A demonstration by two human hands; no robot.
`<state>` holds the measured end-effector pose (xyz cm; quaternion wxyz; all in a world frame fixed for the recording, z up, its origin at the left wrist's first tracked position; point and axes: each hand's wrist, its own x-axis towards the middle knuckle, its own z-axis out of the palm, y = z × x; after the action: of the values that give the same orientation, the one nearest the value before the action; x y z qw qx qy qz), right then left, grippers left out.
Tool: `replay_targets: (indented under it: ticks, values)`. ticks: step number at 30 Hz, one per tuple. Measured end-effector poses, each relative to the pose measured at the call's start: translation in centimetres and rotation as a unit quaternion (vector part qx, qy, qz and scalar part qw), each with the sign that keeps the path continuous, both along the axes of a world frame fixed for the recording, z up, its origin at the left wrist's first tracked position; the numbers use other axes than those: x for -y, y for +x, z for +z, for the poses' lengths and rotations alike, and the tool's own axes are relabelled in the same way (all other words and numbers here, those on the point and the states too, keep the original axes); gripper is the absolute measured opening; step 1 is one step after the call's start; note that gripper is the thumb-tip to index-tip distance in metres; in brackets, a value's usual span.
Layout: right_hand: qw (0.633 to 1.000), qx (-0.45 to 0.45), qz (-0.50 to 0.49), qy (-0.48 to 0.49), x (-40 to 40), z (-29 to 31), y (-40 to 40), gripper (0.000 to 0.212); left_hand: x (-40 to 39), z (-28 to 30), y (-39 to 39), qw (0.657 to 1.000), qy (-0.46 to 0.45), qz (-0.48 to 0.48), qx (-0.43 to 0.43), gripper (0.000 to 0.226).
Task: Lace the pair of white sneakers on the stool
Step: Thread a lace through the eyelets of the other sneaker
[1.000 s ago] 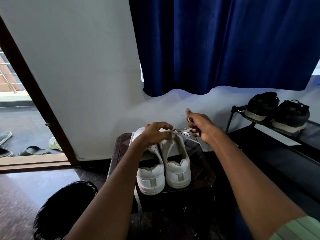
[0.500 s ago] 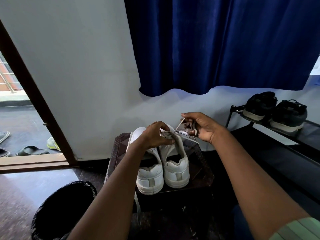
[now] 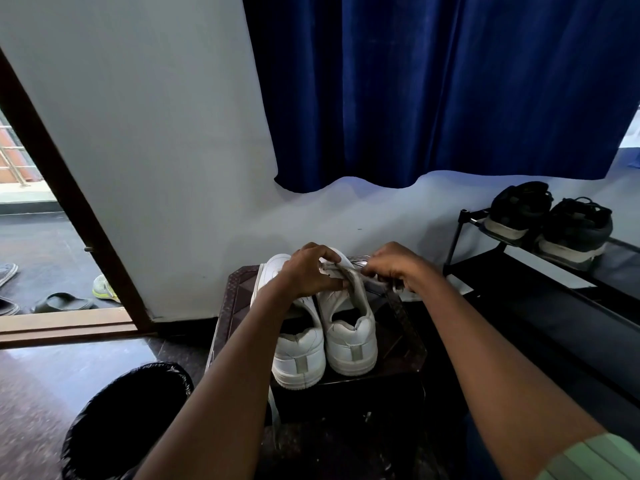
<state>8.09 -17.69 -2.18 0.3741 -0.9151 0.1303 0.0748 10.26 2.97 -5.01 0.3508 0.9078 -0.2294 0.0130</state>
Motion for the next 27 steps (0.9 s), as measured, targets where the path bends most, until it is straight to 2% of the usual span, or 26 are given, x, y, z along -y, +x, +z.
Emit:
replay_targets:
  ticks: [3,5,7,10,11,13,15,17,19,23,25,27]
  values:
    - [0.992,0.013,0.032,-0.123,-0.3,-0.7,-0.1,0.020,0.1,0.2,-0.2,1.000,0.000,0.000,-0.007,0.074]
    - [0.982,0.069,0.037,-0.171,-1.1,-0.8,-0.2,0.022,0.2,0.3,-0.3,1.000,0.000,0.005,-0.008,0.082]
    - [0.977,0.098,0.046,-0.182,-1.7,-1.0,-0.1,0.020,0.2,0.3,-0.3,1.000,-0.002,0.007,-0.013,0.083]
    - [0.980,0.085,0.054,-0.171,-1.9,-1.0,0.3,0.013,0.2,0.5,-0.4,1.000,-0.005,0.005,-0.013,0.076]
    - [0.985,0.077,0.055,-0.145,-1.7,-1.0,0.5,0.011,0.2,0.6,-0.4,1.000,-0.007,0.006,-0.009,0.069]
    - [0.996,0.082,0.040,0.013,-1.5,-0.5,0.5,0.005,0.1,0.6,-0.3,1.000,-0.017,0.009,0.002,0.055]
    - [0.971,0.119,0.007,0.208,-1.4,0.6,0.0,0.002,0.1,0.9,-0.2,1.000,-0.030,0.007,0.007,0.039]
    - [0.930,0.153,-0.002,0.333,-1.4,1.9,-0.7,0.011,0.3,1.6,-0.4,0.999,-0.052,0.000,-0.008,0.017]
    - [0.914,0.154,0.028,0.375,-1.5,2.6,-1.0,0.020,0.9,2.4,-0.9,0.993,-0.109,-0.003,-0.045,0.012]
    - [0.881,0.079,0.072,0.461,-2.0,2.6,-1.0,0.034,1.6,3.1,-1.4,0.977,-0.199,0.029,-0.066,0.037]
    - [0.861,0.059,0.082,0.499,-2.2,2.4,-0.7,0.044,1.9,3.3,-1.9,0.964,-0.245,0.037,-0.097,0.036]
    - [0.863,0.054,0.099,0.493,-2.2,2.2,-0.2,0.049,2.2,3.5,-2.3,0.948,-0.279,0.064,-0.138,0.038]
